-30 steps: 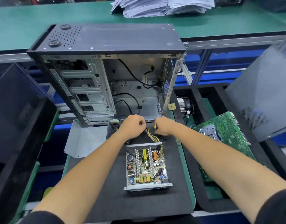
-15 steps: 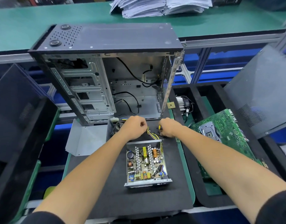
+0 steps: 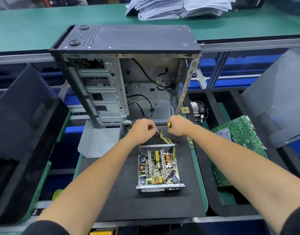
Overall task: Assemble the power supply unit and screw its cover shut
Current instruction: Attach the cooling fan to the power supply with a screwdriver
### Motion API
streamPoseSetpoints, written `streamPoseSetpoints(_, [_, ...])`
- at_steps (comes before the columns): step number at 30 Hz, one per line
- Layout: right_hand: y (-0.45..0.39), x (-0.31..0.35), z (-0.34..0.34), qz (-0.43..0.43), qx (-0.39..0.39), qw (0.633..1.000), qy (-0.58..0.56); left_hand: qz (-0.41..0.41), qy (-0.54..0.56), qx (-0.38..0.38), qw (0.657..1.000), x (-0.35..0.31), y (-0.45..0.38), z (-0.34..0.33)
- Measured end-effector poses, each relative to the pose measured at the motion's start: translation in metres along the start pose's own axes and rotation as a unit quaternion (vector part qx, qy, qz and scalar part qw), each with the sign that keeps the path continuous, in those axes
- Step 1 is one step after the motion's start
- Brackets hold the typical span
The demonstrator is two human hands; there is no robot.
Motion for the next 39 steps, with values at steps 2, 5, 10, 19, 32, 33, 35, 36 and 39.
streamPoseSetpoints(2, [0.003,0.014,0.016,0.017,-0.021,0.999,-0.029,0.016,0.042,-0.009,0.999,-0.001,-0.001,0.002])
streamPoseSetpoints(5, [0.009,0.037,0.032,0.053,-0.041,0.995,-0.076,0.071,0.215,-0.011,0.974,-0.005,-0.002,0.005])
streamPoseSetpoints(10, [0.021,0.07,0.038,0.101,-0.098,0.982,-0.126,0.092,0.436,0.013,0.895,-0.003,0.009,0.022])
streamPoseSetpoints(19, [0.027,0.115,0.026,0.181,-0.104,0.969,-0.131,0.146,0.582,0.004,0.8,0.029,0.041,0.046])
streamPoseSetpoints(32, [0.029,0.153,0.037,0.159,-0.197,0.914,-0.318,0.16,0.579,-0.041,0.798,0.067,0.065,0.041])
streamPoseSetpoints(33, [0.029,0.152,0.036,0.154,-0.194,0.912,-0.327,0.165,0.585,-0.046,0.793,0.069,0.066,0.04])
streamPoseSetpoints(35, [0.029,0.149,0.037,0.141,-0.185,0.908,-0.348,0.173,0.584,-0.052,0.792,0.072,0.066,0.037])
streamPoseSetpoints(36, [0.029,0.148,0.037,0.136,-0.181,0.908,-0.352,0.175,0.582,-0.053,0.793,0.072,0.065,0.035])
streamPoseSetpoints(39, [0.03,0.148,0.037,0.128,-0.166,0.912,-0.352,0.168,0.576,-0.052,0.798,0.072,0.063,0.033])
Point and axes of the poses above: each hand's wrist, its own y-axis away from the middle knuckle, its own z-axis out of the back of the hand, x = y × z, the point moved 1 cm from there along -y, towards the middle knuckle, and after that the axes turned 10 degrees about -y, right-handed, at the moved point
